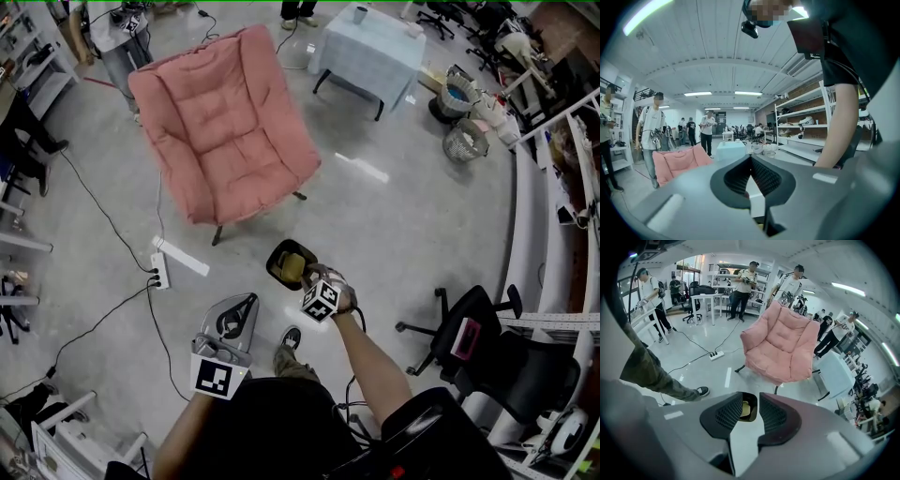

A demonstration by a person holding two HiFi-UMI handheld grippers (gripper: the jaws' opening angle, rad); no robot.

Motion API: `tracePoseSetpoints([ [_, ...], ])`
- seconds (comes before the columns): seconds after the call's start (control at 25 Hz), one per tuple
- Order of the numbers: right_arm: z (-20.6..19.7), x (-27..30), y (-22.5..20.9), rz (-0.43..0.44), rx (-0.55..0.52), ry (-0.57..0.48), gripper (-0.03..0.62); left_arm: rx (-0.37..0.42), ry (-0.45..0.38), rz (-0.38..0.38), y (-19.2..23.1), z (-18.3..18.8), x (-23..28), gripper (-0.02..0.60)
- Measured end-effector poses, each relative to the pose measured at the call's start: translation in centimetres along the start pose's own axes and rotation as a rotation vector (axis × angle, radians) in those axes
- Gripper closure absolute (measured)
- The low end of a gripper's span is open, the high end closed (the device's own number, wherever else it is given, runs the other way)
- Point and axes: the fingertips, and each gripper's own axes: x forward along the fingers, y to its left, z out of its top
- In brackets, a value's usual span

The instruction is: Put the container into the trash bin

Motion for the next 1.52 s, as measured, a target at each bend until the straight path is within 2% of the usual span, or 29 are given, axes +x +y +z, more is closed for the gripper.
tracePoseSetpoints([
  [0.16, -0.1, -0.3, 0.2, -0.018, 0.011, -0.030, 0.487, -0.001, -0.004, -0.012, -0.5, 0.1, -0.4, 0.588],
  [0.52, -0.1, -1.0, 1.0, -0.041, 0.036, -0.071, 0.580, 0.016, -0.022, -0.042, -1.5, 0.9, -0.8, 0.588],
  [0.92, 0.0, -2.5, 0.4, -0.083, 0.092, -0.106, 0.580, 0.005, -0.039, -0.059, -1.8, 1.0, -0.7, 0.588],
  [1.24, 2.9, -7.8, -3.6, -0.222, 0.220, -0.278, 0.580, 0.018, -0.062, -0.100, -2.0, 1.6, 0.8, 0.588],
  [1.52, 5.0, -14.7, -5.3, -0.352, 0.328, -0.460, 0.580, 0.040, -0.079, -0.140, -1.7, 1.9, 2.0, 0.588],
])
